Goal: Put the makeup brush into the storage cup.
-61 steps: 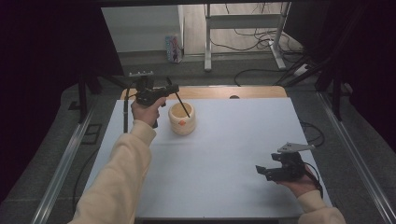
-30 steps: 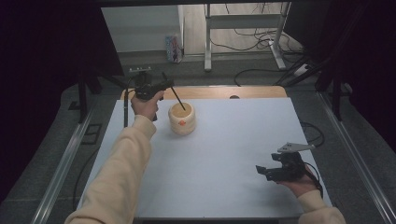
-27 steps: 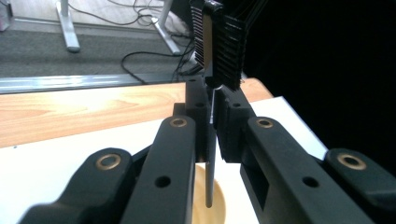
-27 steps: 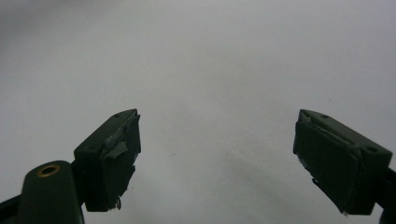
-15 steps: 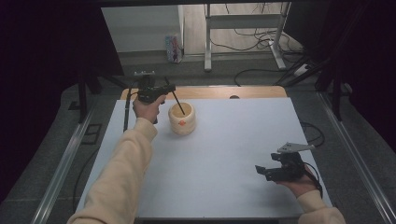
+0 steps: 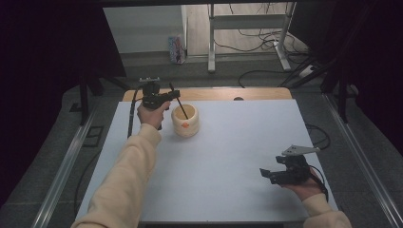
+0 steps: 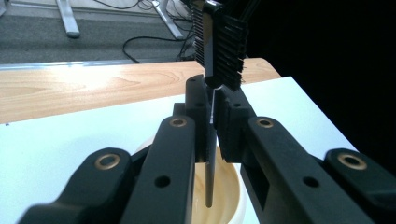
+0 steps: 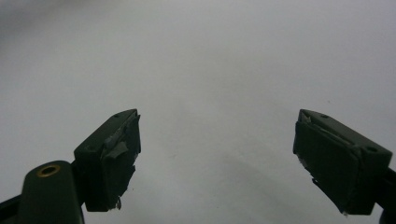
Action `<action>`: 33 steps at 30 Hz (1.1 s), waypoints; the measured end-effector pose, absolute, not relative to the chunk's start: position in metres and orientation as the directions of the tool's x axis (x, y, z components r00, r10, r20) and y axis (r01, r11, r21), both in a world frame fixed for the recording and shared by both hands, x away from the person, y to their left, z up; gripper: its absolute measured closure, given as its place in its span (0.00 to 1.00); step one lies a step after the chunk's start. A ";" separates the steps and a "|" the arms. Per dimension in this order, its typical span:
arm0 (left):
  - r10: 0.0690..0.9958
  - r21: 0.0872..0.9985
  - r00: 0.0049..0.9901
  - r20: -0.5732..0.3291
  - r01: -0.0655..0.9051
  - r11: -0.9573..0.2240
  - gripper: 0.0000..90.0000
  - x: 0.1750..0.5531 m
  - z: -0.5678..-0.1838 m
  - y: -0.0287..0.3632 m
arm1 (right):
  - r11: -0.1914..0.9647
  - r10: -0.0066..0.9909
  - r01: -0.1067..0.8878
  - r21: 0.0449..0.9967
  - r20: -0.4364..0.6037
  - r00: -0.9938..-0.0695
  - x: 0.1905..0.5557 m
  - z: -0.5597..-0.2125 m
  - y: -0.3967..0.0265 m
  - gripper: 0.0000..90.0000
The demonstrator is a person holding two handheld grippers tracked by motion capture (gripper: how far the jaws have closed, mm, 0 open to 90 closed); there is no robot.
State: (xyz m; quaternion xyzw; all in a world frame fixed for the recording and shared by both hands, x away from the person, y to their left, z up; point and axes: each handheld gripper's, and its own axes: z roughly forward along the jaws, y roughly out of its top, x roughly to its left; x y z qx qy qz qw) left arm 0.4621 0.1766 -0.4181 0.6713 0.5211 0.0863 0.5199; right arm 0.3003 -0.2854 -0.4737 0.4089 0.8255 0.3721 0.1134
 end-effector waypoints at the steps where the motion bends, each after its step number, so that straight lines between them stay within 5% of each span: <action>1: 0.789 0.787 0.442 -0.427 0.612 0.083 0.95 0.462 -0.419 0.176 | 0.389 0.759 0.591 0.707 0.117 -0.640 0.300 -0.474 -0.285 0.17; 21: 0.790 0.785 0.450 -0.416 0.617 0.062 0.94 0.461 -0.430 0.169 | 0.388 0.760 0.590 0.708 0.116 -0.639 0.300 -0.474 -0.285 0.16; 26: 0.825 0.784 0.406 -0.393 0.618 0.069 0.41 0.461 -0.427 0.167 | 0.388 0.760 0.590 0.708 0.116 -0.639 0.300 -0.474 -0.285 0.16; 33: 0.804 0.783 0.431 -0.410 0.618 0.068 0.25 0.458 -0.424 0.170 | 0.389 0.758 0.589 0.708 0.117 -0.642 0.300 -0.474 -0.285 0.16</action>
